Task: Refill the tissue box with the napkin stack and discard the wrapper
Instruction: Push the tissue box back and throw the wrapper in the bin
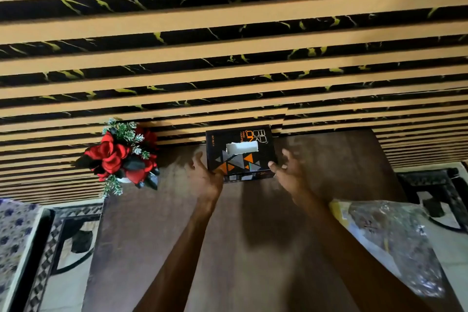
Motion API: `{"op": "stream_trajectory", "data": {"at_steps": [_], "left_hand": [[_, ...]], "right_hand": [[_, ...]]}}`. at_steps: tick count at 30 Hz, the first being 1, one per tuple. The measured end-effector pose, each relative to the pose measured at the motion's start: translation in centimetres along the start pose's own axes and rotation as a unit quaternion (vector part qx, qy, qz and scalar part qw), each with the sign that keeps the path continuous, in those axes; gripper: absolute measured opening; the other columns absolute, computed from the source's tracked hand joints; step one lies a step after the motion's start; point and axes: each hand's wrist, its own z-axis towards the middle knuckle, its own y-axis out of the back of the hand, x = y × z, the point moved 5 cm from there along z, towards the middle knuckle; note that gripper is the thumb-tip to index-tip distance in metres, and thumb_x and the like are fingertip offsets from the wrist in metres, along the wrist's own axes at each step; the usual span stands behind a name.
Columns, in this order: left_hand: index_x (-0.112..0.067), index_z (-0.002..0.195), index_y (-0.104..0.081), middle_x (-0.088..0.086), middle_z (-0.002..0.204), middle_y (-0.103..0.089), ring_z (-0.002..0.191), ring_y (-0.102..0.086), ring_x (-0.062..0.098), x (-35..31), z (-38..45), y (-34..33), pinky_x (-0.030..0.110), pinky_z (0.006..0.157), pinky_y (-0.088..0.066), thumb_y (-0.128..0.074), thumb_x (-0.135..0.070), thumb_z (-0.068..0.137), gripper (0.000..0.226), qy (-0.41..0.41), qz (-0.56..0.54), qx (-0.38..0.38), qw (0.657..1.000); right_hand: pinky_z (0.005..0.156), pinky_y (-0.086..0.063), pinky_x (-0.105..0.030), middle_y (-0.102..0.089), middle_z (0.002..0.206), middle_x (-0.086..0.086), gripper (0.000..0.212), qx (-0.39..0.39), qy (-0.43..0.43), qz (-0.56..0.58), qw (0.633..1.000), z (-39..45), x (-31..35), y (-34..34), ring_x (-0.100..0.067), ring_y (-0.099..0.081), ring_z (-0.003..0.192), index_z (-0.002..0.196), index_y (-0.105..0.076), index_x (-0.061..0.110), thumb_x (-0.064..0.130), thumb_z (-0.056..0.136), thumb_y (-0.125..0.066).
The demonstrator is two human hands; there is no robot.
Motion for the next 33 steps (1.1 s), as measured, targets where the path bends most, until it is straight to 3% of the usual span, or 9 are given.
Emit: {"op": "stream_trajectory", "data": {"at_steps": [3, 7, 10, 13, 17, 20, 26, 30, 33], "left_hand": [[-0.008, 0.124, -0.051, 0.011, 0.116, -0.05, 0.098, -0.05, 0.009, -1.9, -4.1, -2.4, 0.024, 0.078, -0.047, -0.069, -0.014, 0.082, 0.046, -0.116, 0.04, -0.029, 0.992], [-0.014, 0.108, -0.058, 0.008, 0.099, -0.064, 0.072, -0.06, -0.003, -2.1, -12.5, -11.3, 0.013, 0.064, -0.047, -0.066, -0.013, 0.086, 0.023, -0.069, -0.036, 0.193, 0.978], [-0.042, 0.115, -0.053, 0.008, 0.125, -0.06, 0.108, -0.061, 0.024, -0.5, -18.5, -17.6, 0.035, 0.092, -0.054, -0.071, -0.046, 0.073, 0.046, -0.034, -0.023, 0.265, 0.963], [-0.03, 0.144, -0.032, 0.009, 0.148, -0.038, 0.136, -0.039, 0.032, 0.3, -23.0, -22.2, 0.041, 0.11, -0.038, -0.07, -0.056, 0.065, 0.091, 0.001, 0.034, 0.319, 0.947], [-0.022, 0.129, -0.045, -0.009, 0.111, -0.067, 0.103, -0.063, 0.016, 2.2, -27.8, -27.5, 0.035, 0.086, -0.056, -0.085, -0.045, 0.049, 0.092, 0.003, -0.033, 0.339, 0.94], [-0.023, 0.105, -0.059, -0.009, 0.088, -0.071, 0.081, -0.064, 0.013, 1.1, -30.6, -30.0, 0.046, 0.077, -0.053, -0.08, -0.031, 0.055, 0.054, -0.031, -0.055, 0.313, 0.948], [-0.017, 0.113, -0.065, 0.0, 0.1, -0.072, 0.09, -0.068, 0.016, -8.6, -34.6, -32.9, 0.043, 0.081, -0.058, -0.068, -0.007, 0.081, 0.034, -0.074, -0.101, 0.349, 0.929], [-0.006, 0.119, -0.051, -0.019, 0.099, -0.069, 0.081, -0.064, 0.001, -12.9, -36.7, -35.9, 0.02, 0.067, -0.053, -0.066, 0.001, 0.076, 0.047, -0.084, -0.17, 0.426, 0.884], [-0.009, 0.12, -0.052, -0.005, 0.111, -0.069, 0.089, -0.066, 0.005, -15.1, -38.0, -38.9, 0.026, 0.072, -0.058, -0.071, -0.006, 0.072, 0.051, -0.096, -0.148, 0.459, 0.871]], "right_hand": [[0.093, -0.05, -0.03, -0.065, 0.126, -0.008, 0.038, -0.032, 0.045, -0.008, 0.998, -2.8, -1.3, 4.1, -0.017, -0.063, 0.108, 0.124, -0.06, 0.013, 0.015, 0.087, -0.066], [0.093, -0.05, -0.032, -0.074, 0.105, -0.006, 0.022, -0.069, 0.04, -0.073, 0.994, -8.2, -7.2, 12.2, -0.021, -0.068, 0.098, 0.106, -0.07, 0.013, 0.013, 0.084, -0.069], [0.094, -0.045, -0.032, -0.071, 0.111, -0.011, 0.033, -0.149, 0.027, -0.182, 0.972, -11.2, -13.1, 19.0, -0.03, -0.065, 0.106, 0.109, -0.068, 0.008, 0.019, 0.077, -0.072], [0.109, -0.031, -0.046, -0.053, 0.139, -0.017, 0.075, -0.137, -0.056, -0.281, 0.948, -12.0, -19.9, 24.1, -0.036, -0.045, 0.133, 0.133, -0.054, 0.012, 0.051, 0.07, -0.063], [0.113, -0.027, -0.035, -0.037, 0.153, -0.011, 0.087, -0.003, -0.117, -0.084, 0.99, -12.8, -23.8, 25.7, -0.027, -0.036, 0.141, 0.151, -0.024, 0.016, 0.033, 0.081, -0.074], [0.108, -0.041, -0.048, -0.047, 0.147, -0.001, 0.094, 0.014, -0.112, 0.016, 0.993, -12.4, -24.4, 26.8, -0.024, -0.048, 0.133, 0.147, -0.022, 0.043, 0.064, 0.069, -0.071], [0.096, -0.051, -0.027, -0.054, 0.136, 0.006, 0.056, -0.002, -0.058, 0.16, 0.985, -11.6, -22.2, 32.7, -0.006, -0.06, 0.113, 0.137, -0.039, 0.039, 0.051, 0.087, -0.06], [0.065, -0.057, -0.034, -0.058, 0.127, 0.003, 0.079, -0.057, -0.104, 0.289, 0.95, -11.2, -21.6, 39.1, -0.02, -0.066, 0.101, 0.149, -0.017, 0.041, 0.052, 0.085, -0.061], [0.056, -0.05, -0.027, -0.055, 0.124, 0.0, 0.078, -0.094, -0.077, 0.262, 0.957, -10.2, -22.1, 44.7, -0.013, -0.066, 0.084, 0.151, -0.016, 0.039, 0.03, 0.089, -0.063]]}}
